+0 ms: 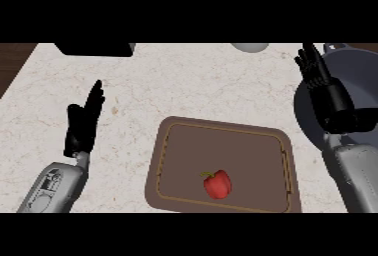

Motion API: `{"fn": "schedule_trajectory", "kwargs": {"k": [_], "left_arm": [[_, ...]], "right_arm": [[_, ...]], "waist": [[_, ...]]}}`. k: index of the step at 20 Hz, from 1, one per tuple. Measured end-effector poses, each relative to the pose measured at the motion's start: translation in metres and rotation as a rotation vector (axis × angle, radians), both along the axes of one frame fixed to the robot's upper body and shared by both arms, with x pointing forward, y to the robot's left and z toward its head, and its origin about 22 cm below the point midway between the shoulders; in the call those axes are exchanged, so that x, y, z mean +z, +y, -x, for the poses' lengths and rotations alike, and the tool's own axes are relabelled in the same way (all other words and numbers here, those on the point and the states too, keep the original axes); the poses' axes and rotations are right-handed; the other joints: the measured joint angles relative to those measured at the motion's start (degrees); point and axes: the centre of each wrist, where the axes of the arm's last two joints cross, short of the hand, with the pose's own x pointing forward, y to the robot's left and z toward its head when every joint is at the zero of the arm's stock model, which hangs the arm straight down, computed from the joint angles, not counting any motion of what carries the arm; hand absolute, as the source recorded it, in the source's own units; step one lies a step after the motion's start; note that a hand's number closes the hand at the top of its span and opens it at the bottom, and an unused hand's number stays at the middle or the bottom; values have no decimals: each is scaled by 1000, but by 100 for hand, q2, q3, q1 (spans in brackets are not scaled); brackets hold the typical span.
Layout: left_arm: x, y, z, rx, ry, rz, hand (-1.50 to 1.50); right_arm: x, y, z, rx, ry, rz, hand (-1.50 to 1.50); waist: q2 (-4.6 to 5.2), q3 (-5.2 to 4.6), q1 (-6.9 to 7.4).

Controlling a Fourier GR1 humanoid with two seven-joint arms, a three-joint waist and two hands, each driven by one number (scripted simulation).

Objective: Pick the bell pepper from the tray and place it in the pot

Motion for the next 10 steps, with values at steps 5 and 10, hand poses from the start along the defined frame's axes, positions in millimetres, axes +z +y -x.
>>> {"fn": "schedule_trajectory", "kwargs": {"k": [5, 10], "left_arm": [[-16, -1, 17, -110, 71, 28, 0], [-34, -5, 32, -206, 175, 85, 0]], "right_arm": [[-31, 49, 26, 214, 83, 152, 150], [-36, 73, 49, 150, -133, 328, -150]], "waist": [[-4, 68, -48], [-82, 76, -260]]}}
